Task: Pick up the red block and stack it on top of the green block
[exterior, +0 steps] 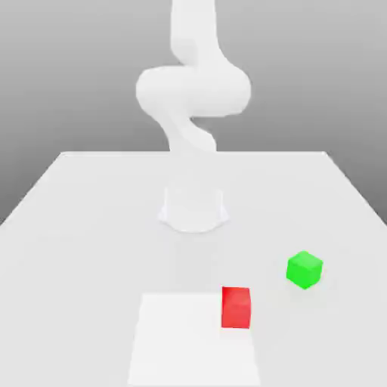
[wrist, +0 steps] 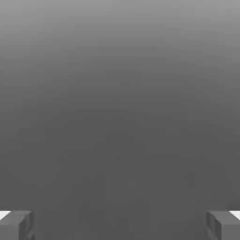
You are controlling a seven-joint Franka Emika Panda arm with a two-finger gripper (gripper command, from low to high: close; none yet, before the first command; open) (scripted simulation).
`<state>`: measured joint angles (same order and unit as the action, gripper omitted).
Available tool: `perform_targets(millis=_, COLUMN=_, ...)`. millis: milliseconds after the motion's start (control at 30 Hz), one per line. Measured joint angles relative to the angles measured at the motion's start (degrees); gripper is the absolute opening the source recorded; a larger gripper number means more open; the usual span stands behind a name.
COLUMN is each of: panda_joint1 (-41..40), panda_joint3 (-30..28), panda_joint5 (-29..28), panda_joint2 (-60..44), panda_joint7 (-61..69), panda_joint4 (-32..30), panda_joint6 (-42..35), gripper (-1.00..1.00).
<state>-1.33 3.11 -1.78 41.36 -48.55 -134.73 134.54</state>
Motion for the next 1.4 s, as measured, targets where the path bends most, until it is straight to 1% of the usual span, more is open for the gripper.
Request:
perform_targets(millis=200, panda_joint1=-3.0, panda_joint3=6.3, panda_joint5=-4.4, panda_joint2=-12.7, panda_joint7=-7.0, panda_joint4=-7.7, panda_joint6=7.4, gripper=0.00)
perform_targets(millis=433, panda_joint1=-4.3, panda_joint3=9.6, panda_joint5=-6.8, panda_joint2=-26.6, panda_joint7=-12.9, panda_joint4=-16.3, panda_joint6=15.6, gripper=0.00)
perform_targets(millis=567, panda_joint1=-3.5, panda_joint3=10.3, panda_joint5=-5.0, panda_joint2=-33.8, panda_joint7=-14.0, panda_joint4=-21.3, panda_joint6=20.5, gripper=0.00)
perform_targets(millis=667, panda_joint1=-1.5, panda_joint3=10.8, panda_joint5=-0.3, panda_joint2=-38.4, panda_joint7=-12.3, panda_joint4=-25.0, panda_joint6=24.2, gripper=0.00)
perform_targets(millis=733, panda_joint1=-0.9, panda_joint3=10.9, panda_joint5=1.5, panda_joint2=-40.6, panda_joint7=-11.7, panda_joint4=-25.9, panda_joint6=26.0, gripper=0.00)
perform_targets(millis=833, panda_joint1=-0.6, panda_joint3=10.5, panda_joint5=0.8, panda_joint2=-43.3, panda_joint7=-12.5, panda_joint4=-25.6, panda_joint6=28.4, gripper=0.00)
perform_targets(millis=1000, panda_joint1=0.1, panda_joint3=8.6, panda_joint5=-3.0, panda_joint2=-48.3, panda_joint7=-15.3, panda_joint4=-24.8, panda_joint6=32.5, gripper=0.00)
perform_targets(millis=1167, panda_joint1=3.3, panda_joint3=4.1, panda_joint5=-7.8, panda_joint2=-53.8, panda_joint7=-18.8, panda_joint4=-24.3, panda_joint6=37.0, gripper=0.00)
perform_targets(millis=1200, panda_joint1=4.1, panda_joint3=3.2, panda_joint5=-8.6, panda_joint2=-54.8, panda_joint7=-19.2, panda_joint4=-24.2, panda_joint6=37.8, gripper=-1.00)
perform_targets(millis=1400, panda_joint1=4.4, panda_joint3=2.7, panda_joint5=-9.1, panda_joint2=-55.3, panda_joint7=-19.7, panda_joint4=-24.2, panda_joint6=38.3, gripper=-1.00)
